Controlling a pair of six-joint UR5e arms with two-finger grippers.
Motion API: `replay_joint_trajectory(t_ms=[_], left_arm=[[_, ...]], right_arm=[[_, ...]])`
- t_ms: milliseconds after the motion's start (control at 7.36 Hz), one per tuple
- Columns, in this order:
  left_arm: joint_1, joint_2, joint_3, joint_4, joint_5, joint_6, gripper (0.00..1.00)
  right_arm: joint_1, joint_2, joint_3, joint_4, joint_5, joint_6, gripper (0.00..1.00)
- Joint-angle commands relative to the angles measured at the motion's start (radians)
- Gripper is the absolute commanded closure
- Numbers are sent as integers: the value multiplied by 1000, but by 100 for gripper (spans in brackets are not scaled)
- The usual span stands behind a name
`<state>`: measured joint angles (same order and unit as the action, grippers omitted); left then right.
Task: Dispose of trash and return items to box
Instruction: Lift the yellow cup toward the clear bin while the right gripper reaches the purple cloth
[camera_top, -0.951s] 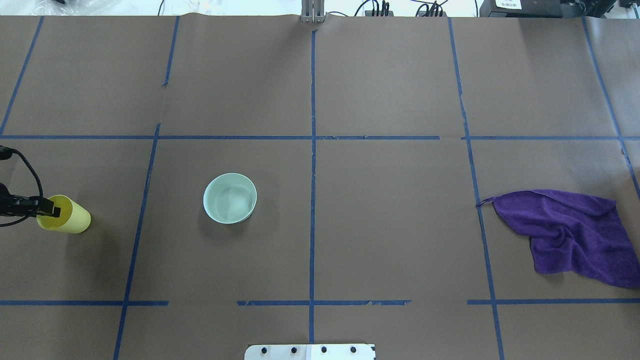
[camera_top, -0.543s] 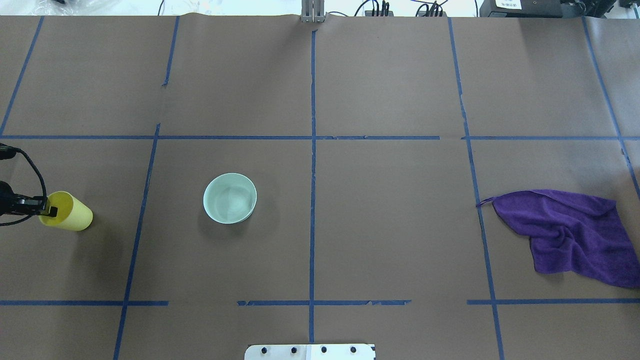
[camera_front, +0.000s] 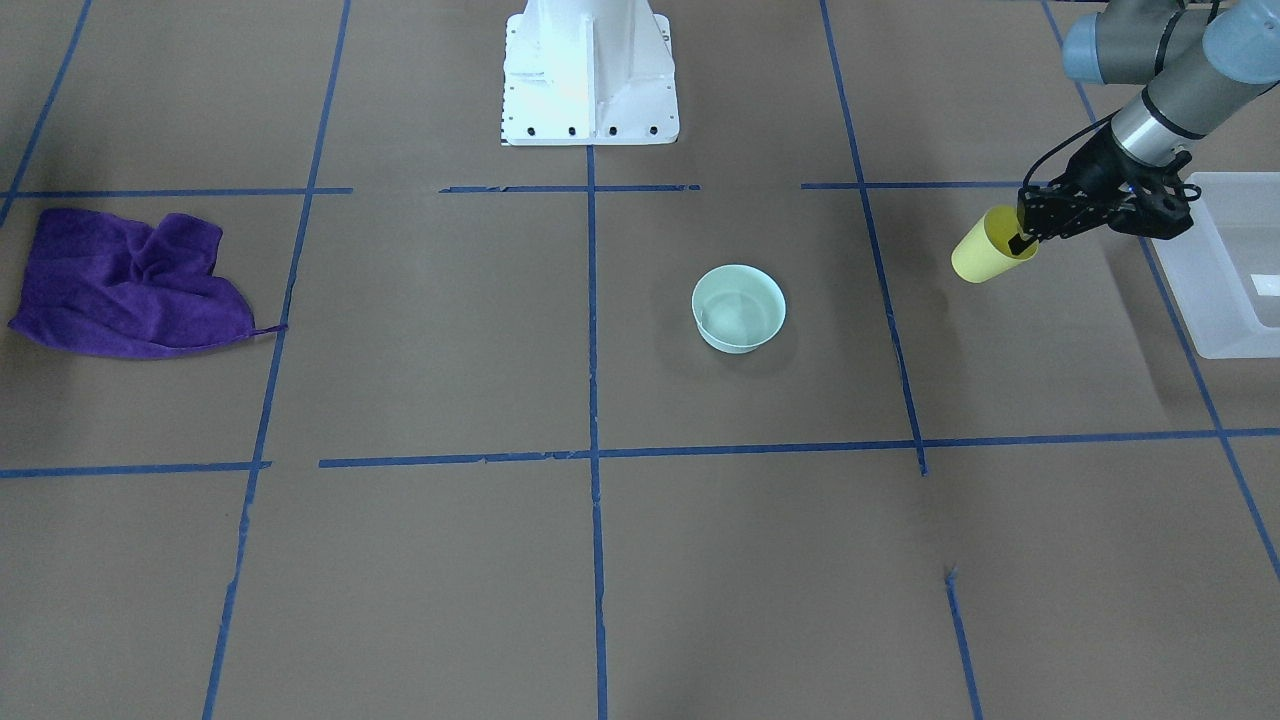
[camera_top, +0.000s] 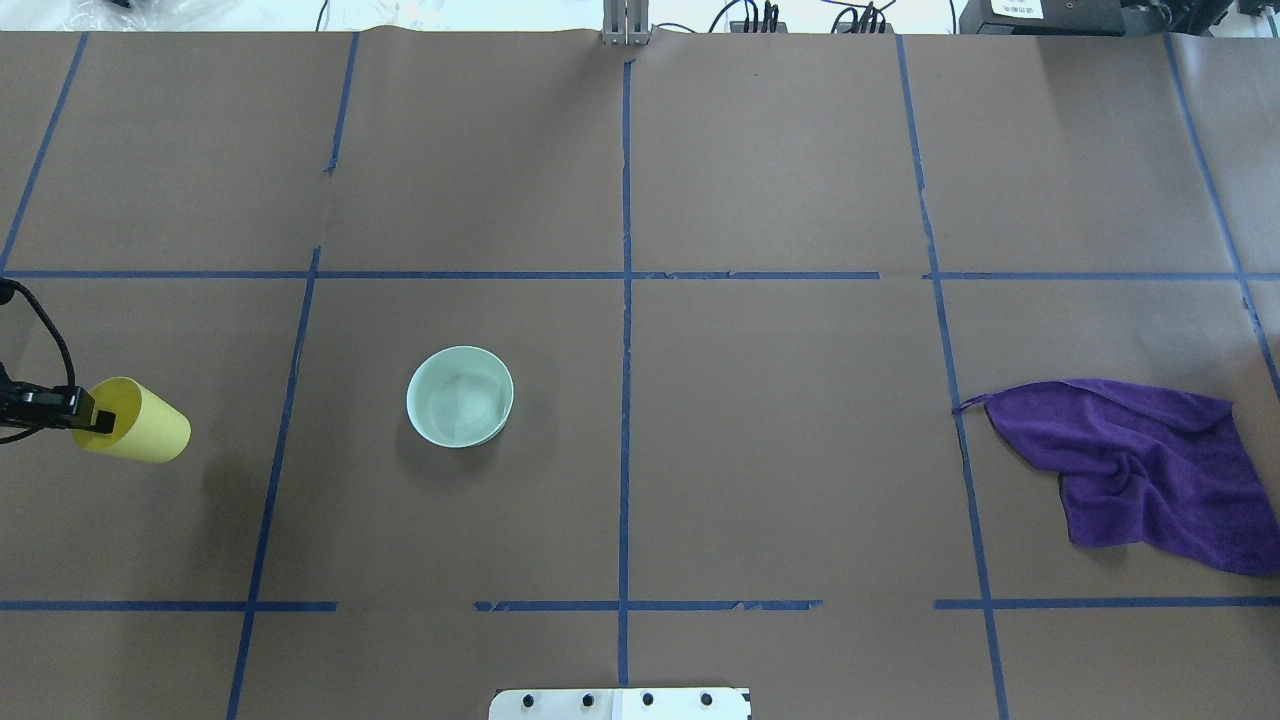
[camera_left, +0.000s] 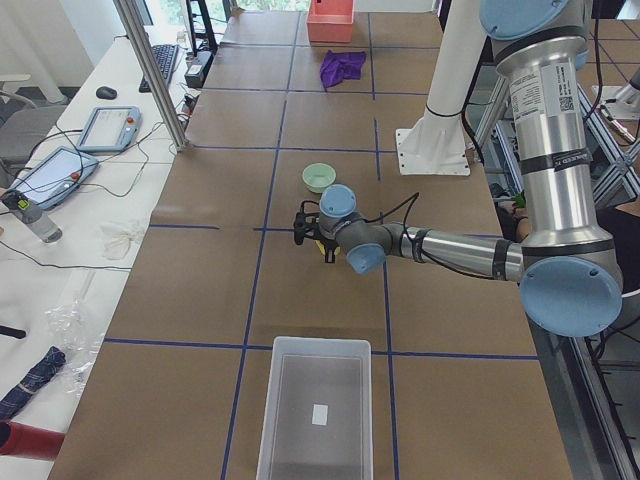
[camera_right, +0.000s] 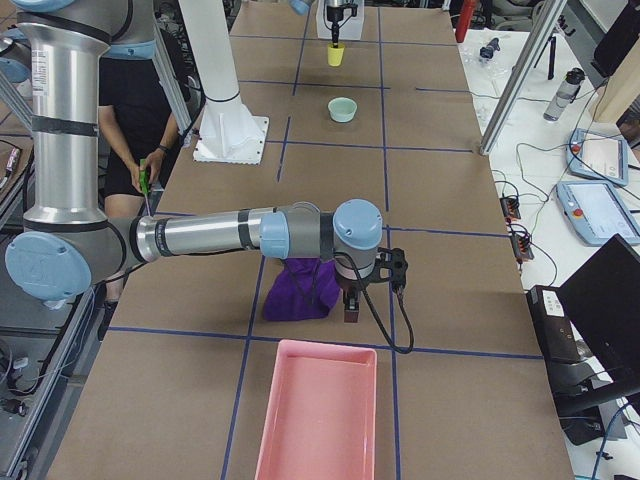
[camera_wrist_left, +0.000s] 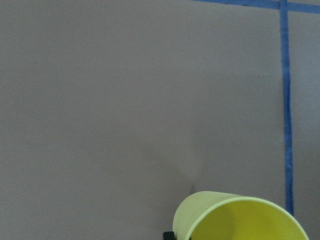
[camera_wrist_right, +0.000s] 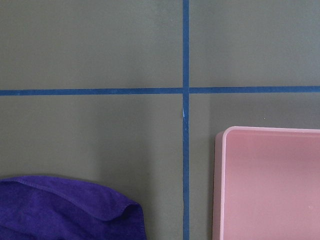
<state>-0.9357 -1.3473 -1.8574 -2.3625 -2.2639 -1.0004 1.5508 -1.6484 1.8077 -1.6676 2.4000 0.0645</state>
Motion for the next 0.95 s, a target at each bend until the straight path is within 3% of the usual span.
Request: replay_joint_trajectory(t_ms=[0,272,408,815], left_arm=[[-57,-3,-32,29,-29,5,100],[-60,-12,-98,165,-22,38,100],[-75,-15,-132,230,-16,90,100],[-170,-81,-143,394,1,277,100]], right_arm=[[-81,-4,8,117,-1,96,0],[-182,-34,9,385,-8,367,0],[-242,-77,9,519,-40,414,0],[-449,-103,10,664,-194,462,0]])
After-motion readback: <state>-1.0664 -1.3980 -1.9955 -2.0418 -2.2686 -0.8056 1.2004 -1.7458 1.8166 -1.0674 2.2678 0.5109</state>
